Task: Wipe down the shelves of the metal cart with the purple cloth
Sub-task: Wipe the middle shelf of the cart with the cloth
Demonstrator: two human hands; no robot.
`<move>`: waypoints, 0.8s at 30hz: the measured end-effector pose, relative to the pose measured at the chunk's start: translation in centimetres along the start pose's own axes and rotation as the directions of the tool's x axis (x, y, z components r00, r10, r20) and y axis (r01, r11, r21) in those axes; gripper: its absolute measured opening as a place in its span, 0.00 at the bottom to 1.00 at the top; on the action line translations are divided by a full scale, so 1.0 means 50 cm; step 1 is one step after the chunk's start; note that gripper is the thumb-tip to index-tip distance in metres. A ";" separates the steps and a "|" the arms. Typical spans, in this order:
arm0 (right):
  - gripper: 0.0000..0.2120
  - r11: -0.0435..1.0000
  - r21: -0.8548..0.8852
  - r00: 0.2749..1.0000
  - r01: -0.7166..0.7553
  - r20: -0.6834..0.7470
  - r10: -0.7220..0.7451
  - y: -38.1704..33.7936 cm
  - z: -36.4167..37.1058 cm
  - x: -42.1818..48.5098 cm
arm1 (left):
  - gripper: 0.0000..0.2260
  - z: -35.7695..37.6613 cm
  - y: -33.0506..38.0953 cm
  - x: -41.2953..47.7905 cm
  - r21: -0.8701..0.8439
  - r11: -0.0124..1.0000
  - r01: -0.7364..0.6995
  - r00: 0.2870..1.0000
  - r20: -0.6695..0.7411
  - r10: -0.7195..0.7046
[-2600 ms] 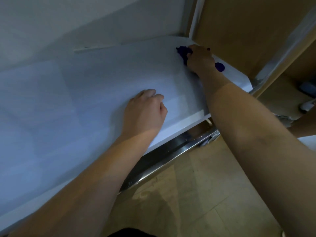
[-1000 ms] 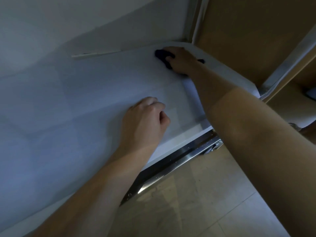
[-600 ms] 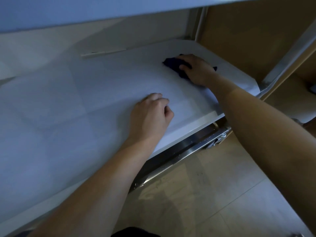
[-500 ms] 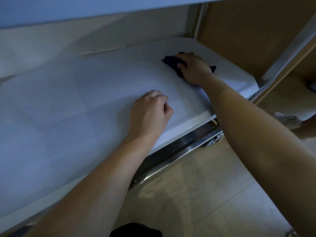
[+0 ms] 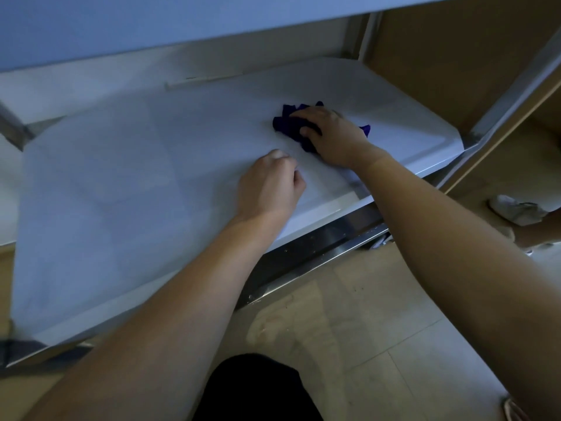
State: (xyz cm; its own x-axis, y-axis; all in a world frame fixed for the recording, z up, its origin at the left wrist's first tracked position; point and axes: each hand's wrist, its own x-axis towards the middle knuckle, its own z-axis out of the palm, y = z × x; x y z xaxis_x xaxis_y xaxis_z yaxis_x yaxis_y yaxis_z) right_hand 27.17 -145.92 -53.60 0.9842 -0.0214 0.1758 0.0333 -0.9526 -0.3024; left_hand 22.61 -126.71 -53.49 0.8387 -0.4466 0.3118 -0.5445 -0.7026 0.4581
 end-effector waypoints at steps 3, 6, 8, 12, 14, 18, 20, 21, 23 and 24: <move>0.19 1.000 0.009 1.000 0.003 -0.006 -0.003 0.000 -0.003 -0.002 | 0.09 -0.046 -0.038 -0.029 0.047 0.998 0.040 0.999 -0.003 -0.040; 0.19 1.000 0.010 1.000 -0.006 -0.012 0.007 -0.002 -0.006 -0.003 | 0.08 -0.096 -0.102 -0.072 0.073 0.993 0.092 0.992 -0.092 -0.085; 0.19 0.999 0.016 0.999 -0.040 -0.023 0.041 -0.006 -0.004 -0.002 | 0.09 -0.115 -0.130 -0.098 0.068 0.989 0.132 0.982 -0.145 -0.122; 0.20 0.990 0.002 0.989 -0.138 -0.050 0.138 -0.062 0.031 0.030 | 0.06 -0.107 -0.135 -0.113 0.080 0.988 0.129 0.980 -0.161 -0.115; 0.21 0.999 0.042 0.999 -0.031 -0.028 0.032 -0.135 0.061 0.046 | 0.06 -0.105 -0.135 -0.110 0.091 0.986 0.143 0.978 -0.163 -0.127; 0.18 0.977 0.081 0.978 0.197 0.051 -0.202 -0.246 0.091 0.058 | 0.09 -0.107 -0.143 -0.110 0.068 0.985 0.158 0.979 -0.142 -0.147; 0.19 0.975 0.103 0.978 0.197 0.056 -0.203 -0.218 0.077 0.064 | 0.11 -0.108 -0.145 -0.110 0.038 0.982 0.183 0.972 -0.156 -0.176; 0.19 0.982 0.088 0.985 0.167 0.038 -0.171 -0.187 0.068 0.069 | 0.11 -0.107 -0.146 -0.109 0.028 0.980 0.198 0.968 -0.163 -0.191; 0.19 0.998 0.044 0.999 0.032 -0.032 -0.031 -0.103 0.048 0.089 | 0.12 -0.105 -0.148 -0.109 0.023 0.978 0.208 0.965 -0.167 -0.201; 0.19 0.996 0.032 0.995 -0.081 -0.063 0.083 -0.063 0.039 0.099 | 0.12 -0.104 -0.148 -0.109 0.027 0.978 0.206 0.966 -0.167 -0.199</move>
State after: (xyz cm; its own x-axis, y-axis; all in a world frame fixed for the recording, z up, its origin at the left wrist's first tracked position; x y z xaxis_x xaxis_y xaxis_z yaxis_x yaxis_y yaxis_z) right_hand 32.27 -142.43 -53.58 0.9708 -0.1192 0.2083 -0.0411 -0.9376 -0.3453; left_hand 22.01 -116.20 -54.24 0.9157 -0.1995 0.3488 -0.3595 -0.7943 0.4897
